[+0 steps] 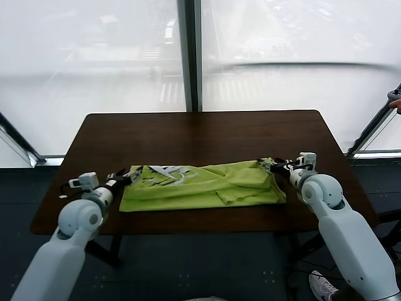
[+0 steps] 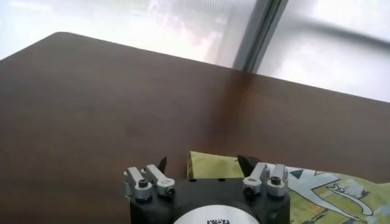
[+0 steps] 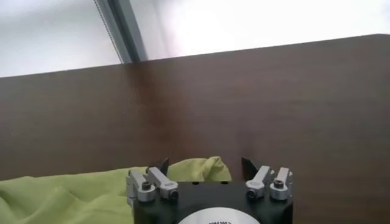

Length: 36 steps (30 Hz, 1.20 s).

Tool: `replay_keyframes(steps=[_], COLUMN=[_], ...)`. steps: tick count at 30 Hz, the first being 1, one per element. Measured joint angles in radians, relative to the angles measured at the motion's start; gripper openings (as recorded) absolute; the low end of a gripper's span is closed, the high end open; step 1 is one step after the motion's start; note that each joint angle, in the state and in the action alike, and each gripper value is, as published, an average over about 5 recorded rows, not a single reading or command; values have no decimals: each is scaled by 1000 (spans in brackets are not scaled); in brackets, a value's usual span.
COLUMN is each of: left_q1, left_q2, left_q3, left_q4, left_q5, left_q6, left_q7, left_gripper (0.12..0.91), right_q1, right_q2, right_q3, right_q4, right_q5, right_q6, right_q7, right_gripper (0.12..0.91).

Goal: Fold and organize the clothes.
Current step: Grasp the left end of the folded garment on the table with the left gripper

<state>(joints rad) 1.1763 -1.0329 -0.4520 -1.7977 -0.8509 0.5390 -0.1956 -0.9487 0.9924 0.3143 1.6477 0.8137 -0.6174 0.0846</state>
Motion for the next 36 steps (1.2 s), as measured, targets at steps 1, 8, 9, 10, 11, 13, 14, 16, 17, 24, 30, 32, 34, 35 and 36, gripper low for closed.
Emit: replay_keyframes(steps=[1,8,9,10,11,13,14,16,17,24,30,32,34,35,36], left_q1=[-1,6,9,12,15,21,25,30,33,45,73,87,102,110,118], left_q2=[0,-3,-3,-2,-2,-1,-1,0,1,0,24,41,61,72,85], left_q3=[1,-7,-11,-15,-19,-28,-31,-36,-37,-40,-67,-82,-98,-108,-118], left_q4=[2,-1,-3,-6,-9,-14,-16,-19,-21,-46,-95,-114,-137,-148,-160], left_q5=[2,10,10,10,10,9,8,9,10,48,63,31,-33,-76,-124], left_q6=[-2,-18,-20,-21,-22,-24,-25,-28,-31,-72,-52,-21,20,45,71], left_q7=[0,1,1,1,1,2,2,3,4,8,-4,-21,-49,-63,-76], left_gripper=[682,277,243,223,200,174,164,157,155,164,453,586,715,769,811], right_q1=[-2,-15,-17,-19,-21,-25,-27,-34,-37,-73,-148,-185,-228,-249,-270], right_q2=[1,10,12,15,17,20,21,20,19,-17,-79,-104,-129,-140,-150], right_q3=[1,11,13,14,15,17,18,23,26,42,63,81,106,120,136], right_q4=[0,-7,-8,-9,-10,-11,-10,-4,1,48,124,156,190,206,222], right_q5=[0,2,3,3,4,6,7,7,6,-17,-65,-88,-105,-109,-110], right_q6=[7,64,70,76,80,90,96,112,121,225,392,455,507,525,540], right_q7=[2,22,23,23,22,17,12,-5,-15,-63,-66,-68,-69,-69,-68], right_gripper=[287,162,160,159,158,158,158,158,158,273,648,760,838,869,883])
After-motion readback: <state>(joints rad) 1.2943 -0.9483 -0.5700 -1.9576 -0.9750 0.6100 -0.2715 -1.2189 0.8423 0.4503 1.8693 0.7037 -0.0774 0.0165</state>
